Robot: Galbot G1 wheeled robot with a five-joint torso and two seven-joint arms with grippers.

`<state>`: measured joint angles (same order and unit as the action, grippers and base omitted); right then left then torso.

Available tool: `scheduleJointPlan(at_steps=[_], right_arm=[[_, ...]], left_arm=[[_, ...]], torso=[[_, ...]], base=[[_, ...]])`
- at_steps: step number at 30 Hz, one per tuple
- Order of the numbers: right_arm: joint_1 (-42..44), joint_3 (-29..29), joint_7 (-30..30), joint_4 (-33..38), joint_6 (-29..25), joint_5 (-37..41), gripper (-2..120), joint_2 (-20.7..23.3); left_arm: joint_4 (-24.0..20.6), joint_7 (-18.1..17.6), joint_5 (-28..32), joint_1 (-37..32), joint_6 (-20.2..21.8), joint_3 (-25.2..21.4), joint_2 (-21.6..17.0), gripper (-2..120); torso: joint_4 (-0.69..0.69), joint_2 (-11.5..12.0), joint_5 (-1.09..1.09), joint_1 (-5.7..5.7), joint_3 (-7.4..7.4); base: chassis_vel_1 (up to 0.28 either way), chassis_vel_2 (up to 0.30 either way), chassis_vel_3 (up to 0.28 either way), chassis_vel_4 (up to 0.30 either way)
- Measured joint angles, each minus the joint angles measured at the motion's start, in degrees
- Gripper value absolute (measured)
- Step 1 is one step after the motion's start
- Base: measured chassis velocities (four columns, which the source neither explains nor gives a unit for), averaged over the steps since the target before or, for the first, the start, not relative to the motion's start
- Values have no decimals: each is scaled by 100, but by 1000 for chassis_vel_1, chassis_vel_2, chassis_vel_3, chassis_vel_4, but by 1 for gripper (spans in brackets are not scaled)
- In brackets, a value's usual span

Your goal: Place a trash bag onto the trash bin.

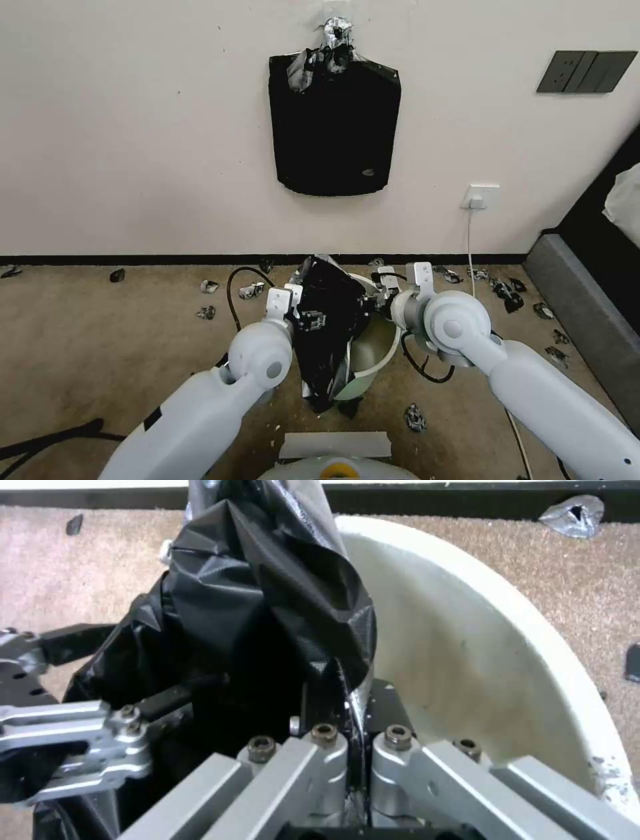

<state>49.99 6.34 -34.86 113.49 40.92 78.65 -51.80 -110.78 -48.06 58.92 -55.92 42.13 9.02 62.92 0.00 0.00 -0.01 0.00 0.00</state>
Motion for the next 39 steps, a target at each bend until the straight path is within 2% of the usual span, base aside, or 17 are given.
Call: scheduleJointPlan(at_steps=[4,7,10,12,14,16,17,21,28,30,32,34,35,36,37,38,39], right_arm=[[7,-7,-3,0,-2,-12,0,7],[24,-13,-5,7,-4,-21,0,7],[36,-14,-8,16,-5,-33,0,3],[42,-16,-9,25,-7,-40,0,3],[49,-18,-10,35,-9,-44,0,7],[67,-25,-11,46,-11,-51,0,10],[67,-25,-11,46,-11,-51,0,10],[92,-26,-3,59,-15,-85,0,56],[132,-34,30,136,-48,-292,0,61],[183,-34,211,241,-157,-713,0,130],[213,-36,354,329,-246,-1018,0,183],[228,-36,428,431,-430,-1279,0,217],[228,-28,461,471,-553,-1377,0,230],[228,-28,461,471,-553,-1377,0,230],[221,-24,493,506,-665,-1450,0,243],[216,-24,500,513,-692,-1467,0,247],[168,-23,539,548,-854,-1601,0,296]], left_arm=[[66,-146,292,43,46,-9,9,79],[126,-271,561,76,50,-29,31,63],[155,-305,604,80,45,-35,51,57],[167,-337,631,83,41,-41,67,45],[175,-368,652,83,36,-46,82,43],[205,-421,691,83,28,-67,115,32],[205,-421,691,83,28,-67,115,32],[264,-474,771,89,13,-118,151,10],[236,-461,781,28,4,-194,156,6],[179,-435,757,-27,3,-232,135,6],[123,-383,717,-73,4,-265,107,5],[38,-162,495,-190,-69,-335,34,5],[-14,44,295,-270,-243,-380,-16,5],[-14,44,295,-270,-243,-380,-16,5],[-67,331,34,-378,-493,-442,-68,4],[-84,433,-55,-411,-570,-460,-88,4],[-167,854,-411,-560,-926,-549,-179,3]], torso=[[0,0,0,0,0],[0,0,0,0,0],[0,0,0,0,0],[0,0,1,0,0],[0,0,0,0,0],[0,0,0,0,-1],[0,0,0,0,-1],[1,0,0,0,-1],[0,0,2,0,-1],[0,0,2,0,-1],[0,0,3,0,-1],[-1,0,2,0,0],[0,0,1,0,0],[0,0,1,0,0],[1,0,1,0,-1],[1,0,1,0,0],[1,0,0,0,0]], base=[[0,0,0,0],[0,0,0,0],[0,0,0,0],[0,0,0,0],[0,0,0,0],[0,0,0,0],[0,0,0,0],[0,0,0,0],[0,0,0,0],[0,0,0,0],[0,0,0,0],[0,0,0,0],[0,0,0,0],[0,0,0,0],[0,0,0,0],[0,0,0,0],[0,0,0,0]])
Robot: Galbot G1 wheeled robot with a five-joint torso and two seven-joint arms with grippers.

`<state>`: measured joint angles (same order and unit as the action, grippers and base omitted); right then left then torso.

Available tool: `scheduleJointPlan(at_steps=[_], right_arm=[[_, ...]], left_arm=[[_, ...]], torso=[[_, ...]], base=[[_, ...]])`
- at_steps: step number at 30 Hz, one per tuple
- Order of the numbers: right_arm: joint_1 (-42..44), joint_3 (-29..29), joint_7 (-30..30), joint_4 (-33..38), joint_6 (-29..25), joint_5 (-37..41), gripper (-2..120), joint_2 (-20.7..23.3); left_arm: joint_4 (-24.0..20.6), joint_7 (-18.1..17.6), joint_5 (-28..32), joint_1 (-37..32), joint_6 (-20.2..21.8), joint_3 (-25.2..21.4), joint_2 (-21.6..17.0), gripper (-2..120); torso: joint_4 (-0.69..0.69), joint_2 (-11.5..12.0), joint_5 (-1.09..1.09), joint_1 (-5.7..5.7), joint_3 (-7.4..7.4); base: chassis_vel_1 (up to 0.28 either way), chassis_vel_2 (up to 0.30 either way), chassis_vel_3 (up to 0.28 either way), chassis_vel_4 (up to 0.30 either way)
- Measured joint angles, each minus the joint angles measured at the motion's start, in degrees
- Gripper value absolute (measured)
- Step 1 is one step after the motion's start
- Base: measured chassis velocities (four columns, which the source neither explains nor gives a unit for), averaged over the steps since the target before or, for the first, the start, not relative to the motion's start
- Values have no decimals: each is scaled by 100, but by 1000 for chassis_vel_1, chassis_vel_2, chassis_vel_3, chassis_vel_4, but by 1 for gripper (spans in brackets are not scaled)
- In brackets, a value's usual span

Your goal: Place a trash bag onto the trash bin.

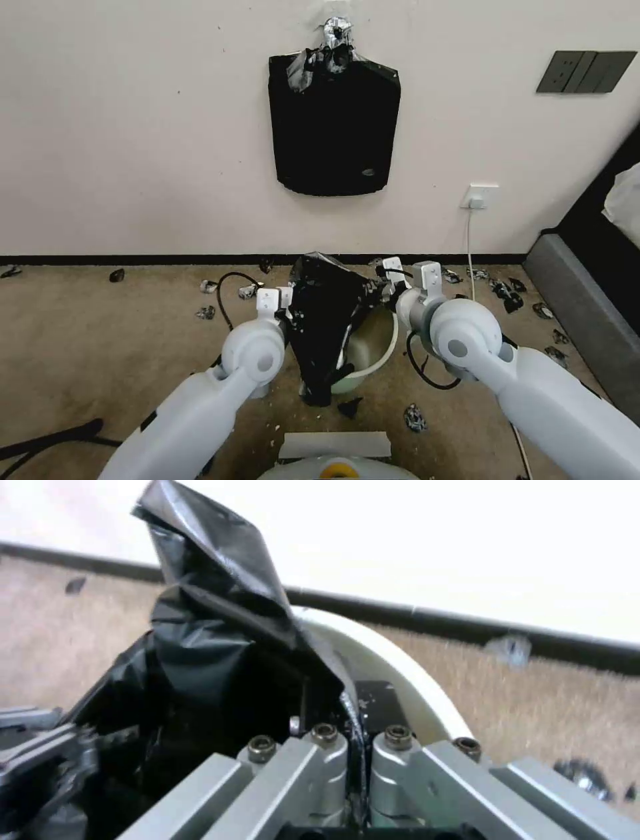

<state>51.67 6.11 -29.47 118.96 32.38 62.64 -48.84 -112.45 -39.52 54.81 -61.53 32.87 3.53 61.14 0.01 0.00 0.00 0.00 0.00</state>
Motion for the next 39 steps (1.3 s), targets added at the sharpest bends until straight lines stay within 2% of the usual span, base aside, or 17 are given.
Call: scheduleJointPlan(at_steps=[1,4,5,7,8,9,12,16,19,22,23,28,31,33,34,39], right_arm=[[0,0,0,0,0,0,0,0],[-142,-32,143,58,-226,-254,0,190],[-142,-32,143,58,-226,-254,0,190],[-214,-40,206,73,-277,-324,0,305],[-310,-48,285,89,-351,-373,0,435],[-310,-48,285,89,-351,-373,0,435],[-452,-145,322,162,-474,-282,0,665],[-503,-223,406,257,-520,-212,0,886],[-502,-258,568,328,-482,-133,0,1274],[-478,-280,609,333,-436,-58,0,1396],[-431,-339,659,350,-371,98,0,1600],[-326,-455,863,409,-328,294,0,1988],[-187,-545,1350,418,-312,396,0,2428],[-173,-541,1449,415,-312,397,0,2482],[-126,-500,1768,390,-314,385,0,2592],[-61,-453,2032,373,-322,326,0,2637]], left_arm=[[0,0,0,0,0,0,0,3],[-217,673,-345,-231,-528,-208,-147,3],[-217,673,-345,-231,-528,-208,-147,3],[-303,971,-441,-305,-744,-288,-214,3],[-396,1246,-547,-383,-931,-360,-302,3],[-396,1246,-547,-383,-931,-360,-302,3],[-605,1675,-768,-586,-1113,-529,-455,3],[-759,1958,-972,-782,-1174,-647,-554,3],[-877,2329,-1203,-979,-1432,-779,-623,3],[-907,2463,-1243,-1051,-1591,-836,-626,3],[-944,2584,-1252,-1112,-1778,-915,-619,3],[-966,2814,-1251,-1209,-2187,-1061,-604,3],[-1025,2971,-1043,-1397,-2518,-1255,-515,3],[-1053,2975,-995,-1453,-2560,-1308,-478,3],[-1100,2977,-880,-1585,-2655,-1440,-379,3],[-1153,2963,-744,-1701,-2693,-1588,-279,3]], torso=[[0,0,0,0,0],[0,0,1,0,0],[0,0,1,0,0],[0,0,0,0,0],[-1,0,1,0,0],[-1,0,1,0,0],[-1,0,1,0,0],[0,0,-1,0,0],[-1,0,-1,0,0],[-1,0,0,0,0],[0,0,-1,0,0],[-2,0,1,0,0],[-2,0,1,0,0],[-2,0,0,0,0],[-2,0,0,0,0],[0,0,0,0,0]], base=[[0,0,0,0],[0,0,0,0],[0,0,0,0],[0,0,0,0],[0,0,0,0],[0,0,0,0],[0,0,0,0],[0,0,0,0],[0,0,0,0],[0,0,0,0],[0,0,0,0],[0,0,0,0],[0,0,0,0],[0,0,0,0],[0,0,0,0],[0,0,0,0]])
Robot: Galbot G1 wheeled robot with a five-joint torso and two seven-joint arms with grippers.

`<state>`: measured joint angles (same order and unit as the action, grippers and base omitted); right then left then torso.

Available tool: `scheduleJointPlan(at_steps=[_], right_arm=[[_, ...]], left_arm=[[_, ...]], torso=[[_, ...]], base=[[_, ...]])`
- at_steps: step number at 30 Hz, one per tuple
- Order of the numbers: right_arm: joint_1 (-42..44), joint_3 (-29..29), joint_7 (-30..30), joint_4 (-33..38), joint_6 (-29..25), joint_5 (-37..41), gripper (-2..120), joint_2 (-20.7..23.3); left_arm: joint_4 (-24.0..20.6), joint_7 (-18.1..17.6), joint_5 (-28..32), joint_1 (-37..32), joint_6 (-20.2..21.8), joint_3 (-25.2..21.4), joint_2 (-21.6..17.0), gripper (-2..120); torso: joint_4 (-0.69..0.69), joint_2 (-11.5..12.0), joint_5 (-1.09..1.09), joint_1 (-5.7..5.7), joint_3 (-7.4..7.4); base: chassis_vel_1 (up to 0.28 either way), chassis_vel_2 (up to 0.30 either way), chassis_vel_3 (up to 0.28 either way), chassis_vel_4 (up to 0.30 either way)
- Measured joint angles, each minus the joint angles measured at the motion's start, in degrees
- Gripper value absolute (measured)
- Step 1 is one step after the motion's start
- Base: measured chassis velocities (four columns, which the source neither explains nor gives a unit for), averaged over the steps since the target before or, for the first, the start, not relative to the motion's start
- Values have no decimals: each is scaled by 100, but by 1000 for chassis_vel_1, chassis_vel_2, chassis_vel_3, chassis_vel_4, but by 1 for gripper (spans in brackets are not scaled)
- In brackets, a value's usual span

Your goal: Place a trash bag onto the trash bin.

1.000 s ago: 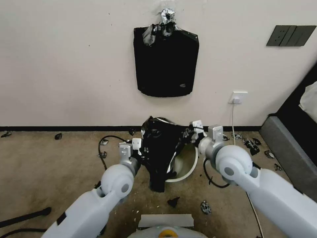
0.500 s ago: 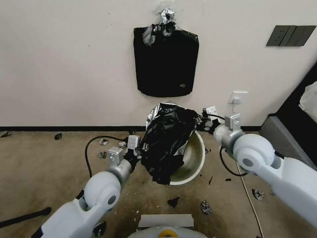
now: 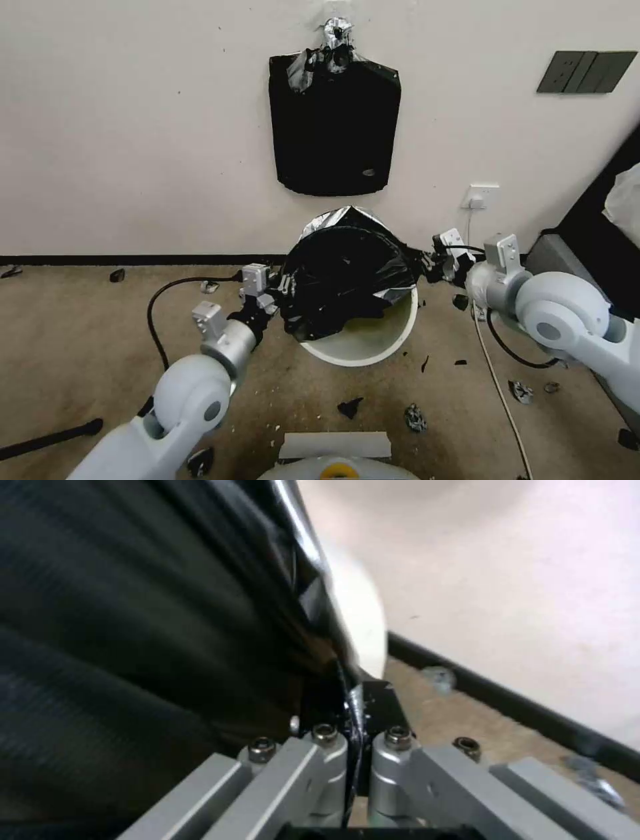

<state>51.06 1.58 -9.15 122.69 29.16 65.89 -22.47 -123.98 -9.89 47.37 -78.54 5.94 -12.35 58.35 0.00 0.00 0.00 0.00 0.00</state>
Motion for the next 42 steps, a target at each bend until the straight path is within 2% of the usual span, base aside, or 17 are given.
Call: scheduleJointPlan(at_steps=[4,13,16,18,20,24,27,28,30,31,32,34,36,39,40,42], right_arm=[[150,-1,321,-185,-178,-72,0,-126],[194,98,176,-217,-624,-97,0,-594],[368,-15,-94,-142,-832,70,17,-785],[417,-70,-118,-119,-836,135,21,-793],[639,-287,-152,-47,-830,418,32,-776],[860,-533,-154,12,-831,555,40,-763],[1205,-905,-83,130,-970,645,56,-768],[1205,-905,-83,130,-970,645,56,-768],[1345,-1089,-27,288,-1093,666,67,-797],[1345,-1089,-27,288,-1093,666,67,-797],[1358,-1120,-17,348,-1110,673,74,-802],[1361,-1132,-18,371,-1113,674,77,-807],[1414,-1195,-88,420,-1138,542,89,-852],[1570,-1354,-99,483,-1171,382,95,-899],[1904,-1635,-6,605,-1237,-8,99,-945],[2135,-1816,119,717,-1282,-264,100,-955]], left_arm=[[-70,-19,92,-151,-28,-251,11,4],[-144,-85,79,-224,131,-293,-60,4],[-179,-286,85,-237,397,-321,-52,4],[-186,-342,106,-237,484,-341,-51,4],[-190,-502,210,-235,670,-403,-53,4],[-189,-602,285,-226,779,-447,-64,3],[-141,-701,306,-221,876,-484,-104,3],[-141,-701,306,-221,876,-484,-104,3],[-84,-724,307,-205,927,-489,-137,3],[-84,-724,307,-205,927,-489,-137,3],[-61,-729,308,-199,949,-491,-151,3],[-49,-731,313,-193,959,-491,-156,3],[-25,-782,322,-164,1036,-494,-161,3],[-5,-830,369,-154,1089,-527,-168,3],[6,-892,467,-147,1161,-594,-188,3],[7,-902,517,-145,1198,-621,-203,3]], torso=[[0,0,0,0,0],[0,0,1,0,0],[0,0,0,0,0],[0,0,2,0,0],[0,0,1,0,0],[0,0,1,0,0],[-1,0,0,0,0],[-1,0,0,0,0],[-1,0,0,0,0],[-1,0,0,0,0],[-1,0,1,0,0],[0,0,1,0,0],[0,0,1,0,0],[1,0,0,0,0],[0,0,-1,0,0],[0,0,0,0,0]], base=[[0,0,0,0],[0,0,0,0],[0,0,0,0],[0,0,0,0],[0,0,0,0],[0,0,0,0],[0,0,0,0],[0,0,0,0],[0,0,0,0],[0,0,0,0],[0,0,0,0],[0,0,0,0],[0,0,0,0],[0,0,0,0],[0,0,0,0],[0,0,0,0]])
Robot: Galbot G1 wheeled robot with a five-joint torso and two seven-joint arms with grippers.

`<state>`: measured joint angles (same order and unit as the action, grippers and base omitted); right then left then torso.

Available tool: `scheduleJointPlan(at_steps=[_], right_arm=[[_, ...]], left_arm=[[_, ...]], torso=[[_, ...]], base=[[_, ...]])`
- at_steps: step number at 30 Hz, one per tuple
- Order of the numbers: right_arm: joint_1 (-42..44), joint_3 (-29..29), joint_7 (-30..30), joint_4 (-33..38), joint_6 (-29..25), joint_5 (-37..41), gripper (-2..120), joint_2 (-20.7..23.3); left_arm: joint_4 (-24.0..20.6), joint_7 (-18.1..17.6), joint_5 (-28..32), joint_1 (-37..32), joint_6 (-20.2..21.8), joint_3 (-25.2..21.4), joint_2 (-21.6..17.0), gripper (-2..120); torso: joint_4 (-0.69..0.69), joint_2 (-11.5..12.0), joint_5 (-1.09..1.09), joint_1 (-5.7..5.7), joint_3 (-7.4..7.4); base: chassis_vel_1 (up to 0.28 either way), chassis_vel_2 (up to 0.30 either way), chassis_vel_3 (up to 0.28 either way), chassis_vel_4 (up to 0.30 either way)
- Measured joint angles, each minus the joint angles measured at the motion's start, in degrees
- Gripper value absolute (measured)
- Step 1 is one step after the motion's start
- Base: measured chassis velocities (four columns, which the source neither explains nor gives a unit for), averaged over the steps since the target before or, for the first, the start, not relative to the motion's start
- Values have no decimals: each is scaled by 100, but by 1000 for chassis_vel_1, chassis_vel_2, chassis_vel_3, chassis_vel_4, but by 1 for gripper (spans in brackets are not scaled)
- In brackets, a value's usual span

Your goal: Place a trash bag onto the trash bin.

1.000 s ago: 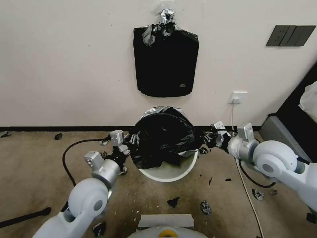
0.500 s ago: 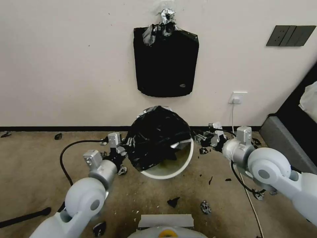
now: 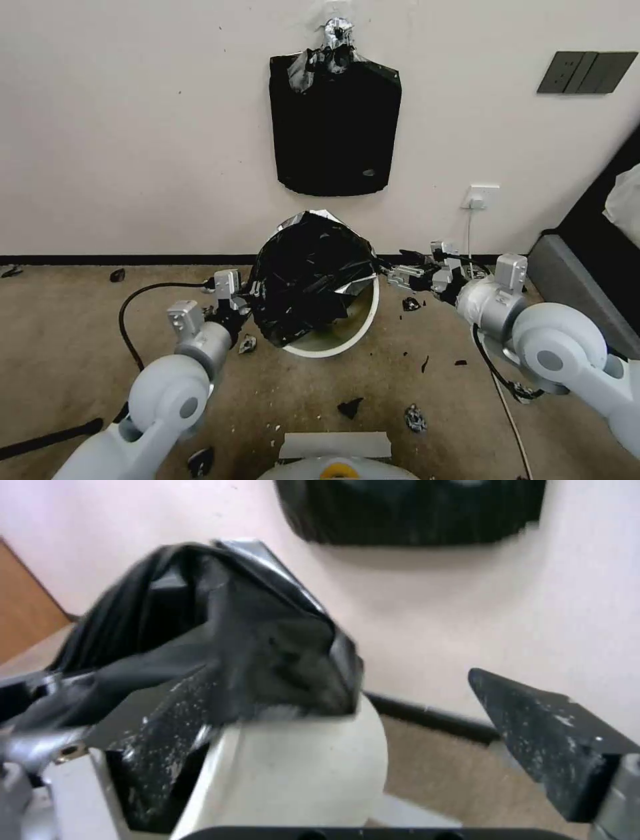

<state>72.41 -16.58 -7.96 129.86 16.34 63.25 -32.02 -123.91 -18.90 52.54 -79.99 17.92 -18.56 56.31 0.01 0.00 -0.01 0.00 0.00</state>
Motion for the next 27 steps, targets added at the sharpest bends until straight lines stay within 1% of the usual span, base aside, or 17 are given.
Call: scheduleJointPlan(at_steps=[1,3,5,6,7,9,11,13,14,15,18,21,24,25,26,27], right_arm=[[381,-337,197,208,-61,-351,100,-16],[482,-424,248,264,-75,-428,100,-23],[1193,-866,695,626,-174,-1028,100,-51],[1193,-866,695,626,-174,-1028,100,-51],[1389,-898,831,722,-215,-1276,100,-58],[1640,-680,1205,852,-362,-2037,100,-83],[1647,-637,1243,856,-377,-2120,100,-87],[1607,-298,1559,821,-523,-2843,100,-101],[1576,-236,1633,794,-574,-3025,100,-96],[1576,-236,1633,794,-574,-3025,100,-96],[1429,-69,1807,709,-860,-3723,100,-3],[1332,-41,1842,676,-966,-3922,100,85],[1190,-11,1948,621,-1052,-4096,98,206],[1138,8,2020,598,-1106,-4190,95,254],[1096,27,2104,578,-1160,-4283,91,295],[1096,27,2104,578,-1160,-4283,91,295]], left_arm=[[18,-13,16,9,25,-24,-33,3],[23,-14,16,12,27,-27,-39,3],[29,-9,53,32,60,-33,-84,3],[29,-9,53,32,60,-33,-84,3],[24,-4,59,43,78,-31,-101,3],[-23,12,58,62,136,7,-150,3],[-31,17,59,64,145,14,-156,3],[-131,62,53,73,242,62,-211,3],[-165,78,52,72,273,70,-224,3],[-165,78,52,72,273,70,-224,3],[-317,172,-32,9,390,74,-318,3],[-374,209,-61,-23,429,71,-358,3],[-424,227,-69,-33,459,68,-374,3],[-443,229,-70,-33,470,68,-376,3],[-460,230,-70,-33,478,69,-378,3],[-460,230,-70,-33,478,69,-378,3]], torso=[[-1,0,2,0,0],[-1,0,1,0,0],[-1,0,2,0,0],[-1,0,2,0,0],[-2,0,2,0,0],[-1,0,1,0,0],[-1,0,2,0,0],[-1,0,1,0,0],[-1,0,1,0,0],[-1,0,1,0,0],[-1,0,1,0,0],[0,0,1,0,0],[0,0,1,0,0],[0,0,1,0,0],[0,0,1,0,0],[0,0,1,0,0]], base=[[0,0,0,0],[0,0,0,0],[0,0,0,0],[0,0,0,0],[0,0,0,0],[0,0,0,0],[0,0,0,0],[0,0,0,0],[0,0,0,0],[0,0,0,0],[0,0,0,0],[0,0,0,0],[0,0,0,0],[0,0,0,0],[0,0,0,0],[0,0,0,0]])
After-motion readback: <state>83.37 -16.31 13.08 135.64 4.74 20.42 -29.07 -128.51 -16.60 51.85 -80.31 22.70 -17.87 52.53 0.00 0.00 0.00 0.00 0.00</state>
